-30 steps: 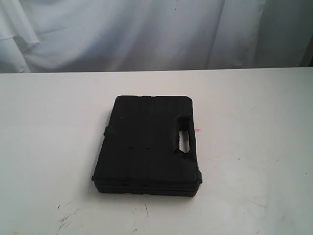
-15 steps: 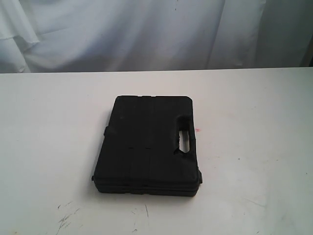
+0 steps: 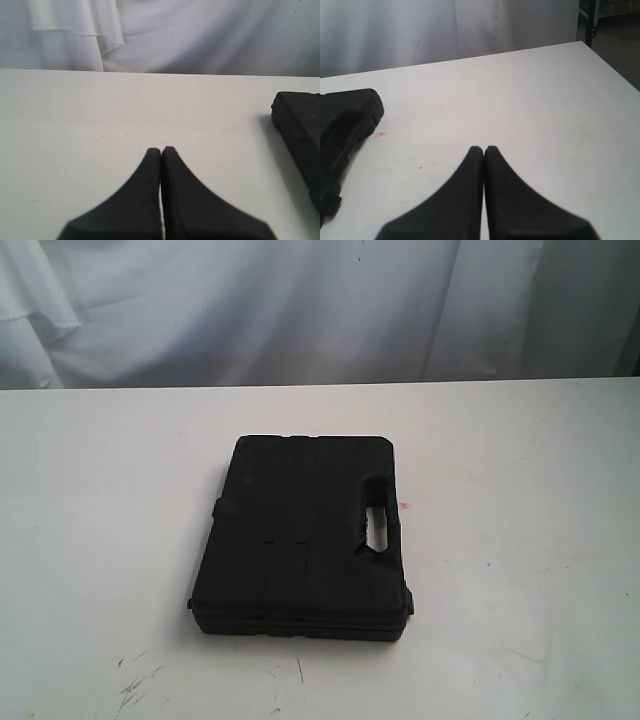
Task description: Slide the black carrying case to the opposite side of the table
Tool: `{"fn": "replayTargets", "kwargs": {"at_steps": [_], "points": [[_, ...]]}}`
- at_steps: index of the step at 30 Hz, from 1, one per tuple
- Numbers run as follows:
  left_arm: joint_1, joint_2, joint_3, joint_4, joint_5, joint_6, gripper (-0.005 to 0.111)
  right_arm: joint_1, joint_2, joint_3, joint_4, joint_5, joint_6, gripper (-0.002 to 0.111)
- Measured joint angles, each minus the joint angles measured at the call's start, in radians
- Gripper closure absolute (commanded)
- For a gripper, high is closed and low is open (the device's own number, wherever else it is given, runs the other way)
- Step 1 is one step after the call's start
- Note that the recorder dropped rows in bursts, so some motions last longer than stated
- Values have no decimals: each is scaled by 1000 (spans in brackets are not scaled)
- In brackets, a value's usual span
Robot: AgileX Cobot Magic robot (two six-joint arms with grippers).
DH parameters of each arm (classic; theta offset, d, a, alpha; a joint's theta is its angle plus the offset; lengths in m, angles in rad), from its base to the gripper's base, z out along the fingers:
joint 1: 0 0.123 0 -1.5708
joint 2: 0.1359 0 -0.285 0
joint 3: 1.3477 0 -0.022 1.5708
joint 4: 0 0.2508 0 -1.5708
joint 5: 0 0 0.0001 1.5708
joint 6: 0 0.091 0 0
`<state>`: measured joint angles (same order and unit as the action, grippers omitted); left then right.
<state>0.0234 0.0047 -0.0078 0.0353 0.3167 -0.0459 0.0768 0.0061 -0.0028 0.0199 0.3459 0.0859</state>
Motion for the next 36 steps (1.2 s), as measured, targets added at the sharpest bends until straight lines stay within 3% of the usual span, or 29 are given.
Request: {"fn": "replayTargets", "kwargs": {"at_steps": [25, 32, 36], "points": [[0, 0, 0, 0, 0, 2, 107, 0, 0, 0, 0, -7, 0, 108], [0, 0, 0, -2, 0, 4, 107, 0, 0, 0, 0, -319, 0, 108], [0, 0, 0, -2, 0, 4, 107, 0, 0, 0, 0, -413, 0, 108]]}}
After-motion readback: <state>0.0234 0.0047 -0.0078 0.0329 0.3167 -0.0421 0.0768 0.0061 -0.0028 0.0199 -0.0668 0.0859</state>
